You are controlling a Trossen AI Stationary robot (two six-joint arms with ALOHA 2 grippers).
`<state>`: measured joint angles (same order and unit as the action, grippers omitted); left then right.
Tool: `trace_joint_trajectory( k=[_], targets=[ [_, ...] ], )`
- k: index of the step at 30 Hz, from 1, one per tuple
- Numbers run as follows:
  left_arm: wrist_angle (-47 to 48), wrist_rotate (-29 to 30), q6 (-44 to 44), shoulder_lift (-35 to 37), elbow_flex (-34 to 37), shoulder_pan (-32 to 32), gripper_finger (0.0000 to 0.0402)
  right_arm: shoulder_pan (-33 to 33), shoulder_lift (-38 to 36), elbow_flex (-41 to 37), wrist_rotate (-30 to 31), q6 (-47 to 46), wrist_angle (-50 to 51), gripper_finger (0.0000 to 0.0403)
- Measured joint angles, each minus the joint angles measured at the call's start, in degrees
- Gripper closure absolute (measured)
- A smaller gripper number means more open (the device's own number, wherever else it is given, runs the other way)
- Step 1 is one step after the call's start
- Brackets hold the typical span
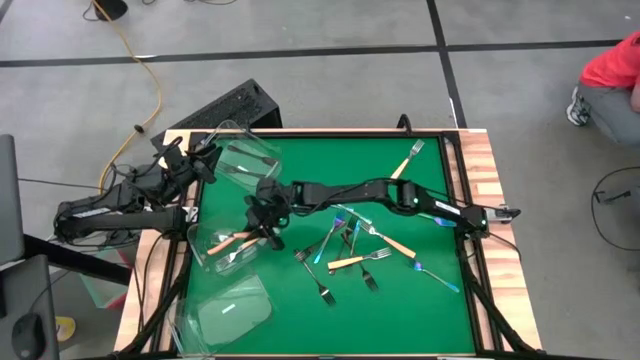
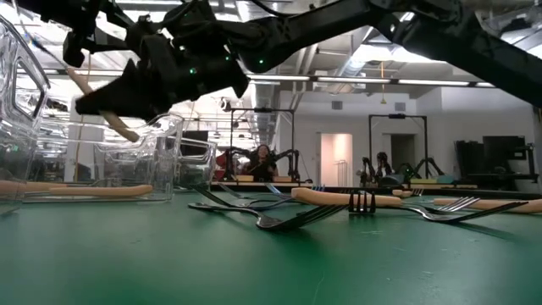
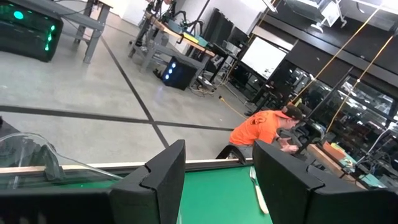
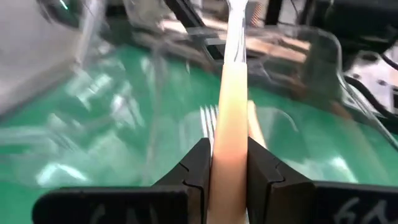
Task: Sort silverware by color (type)
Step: Put the orange fork into the middle transparent bin
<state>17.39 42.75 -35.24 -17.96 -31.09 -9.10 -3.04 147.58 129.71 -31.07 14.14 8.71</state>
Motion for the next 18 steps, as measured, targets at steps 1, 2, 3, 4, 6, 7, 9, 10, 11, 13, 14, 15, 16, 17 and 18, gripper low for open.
trace_joint_trajectory(
  k=[1, 2, 3, 4, 6, 7, 9, 10, 11, 13, 14, 15, 16, 17, 18],
  targets=[
    [0.0, 0.0, 0.0, 0.0, 0.0, 0.0, 0.023, 0.2, 0.0, 0.0, 1.5, 1.8, 1.1, 0.0329],
    [0.0, 0.1, 0.0, 0.0, 0.0, 0.0, 0.023, 0.4, 0.0, 0.0, 3.2, 3.5, 2.0, 0.0329],
    [0.0, 0.2, 0.0, 0.0, 0.0, 0.0, 0.023, 0.6, 0.0, 0.0, 4.5, 4.9, 2.8, 0.0329],
    [0.0, 0.3, 0.0, 0.0, 0.0, 0.0, 0.023, 0.7, 0.0, 0.0, 5.3, 5.7, 3.5, 0.0329],
    [0.0, 0.8, 0.0, 0.0, 0.0, 0.0, 0.023, 0.9, 0.0, 0.0, 5.9, 6.4, 4.1, 0.0329],
    [0.0, 1.0, 0.0, 0.0, 0.0, 0.0, 0.023, 1.0, 0.0, 0.0, 6.0, 6.8, 4.5, 0.0329],
    [0.0, 1.3, 0.0, 0.0, 0.0, 0.0, 0.023, 1.2, -0.1, 0.0, 7.8, 8.2, 5.7, 0.0329],
    [0.0, 1.4, 0.0, 0.0, 0.0, 0.0, 0.023, 1.4, -0.1, 0.0, 8.7, 9.4, 6.4, 0.0329],
    [0.0, 1.5, 0.0, 0.0, 0.0, 0.0, 0.023, 1.5, -0.1, 0.0, 9.5, 10.7, 7.0, 0.0329],
    [0.0, 1.6, 0.0, 0.0, 0.0, 0.0, 0.023, 1.6, -0.1, 0.0, 10.6, 12.5, 7.4, 0.0329],
    [0.0, 1.6, 0.0, 0.0, 0.0, 0.0, 0.023, 1.7, -0.1, 0.0, 10.7, 13.0, 7.3, 0.0329],
    [0.0, 1.6, 0.0, 0.0, 0.0, 0.0, 0.023, 1.8, -0.1, 0.0, 10.8, 13.3, 7.3, 0.0329],
    [0.0, 1.6, 0.0, 0.0, 0.0, 0.0, 0.023, 1.9, -0.1, 0.0, 10.9, 13.4, 7.2, 0.0329],
    [0.0, 1.6, 0.0, 0.0, 0.0, 0.0, 0.023, 1.9, -0.1, 0.0, 11.0, 13.4, 7.2, 0.0329],
    [0.0, 1.6, 0.0, 0.0, 0.0, 0.0, 0.023, 1.9, -0.1, 0.0, 11.4, 13.4, 7.3, 0.0329]
  ],
)
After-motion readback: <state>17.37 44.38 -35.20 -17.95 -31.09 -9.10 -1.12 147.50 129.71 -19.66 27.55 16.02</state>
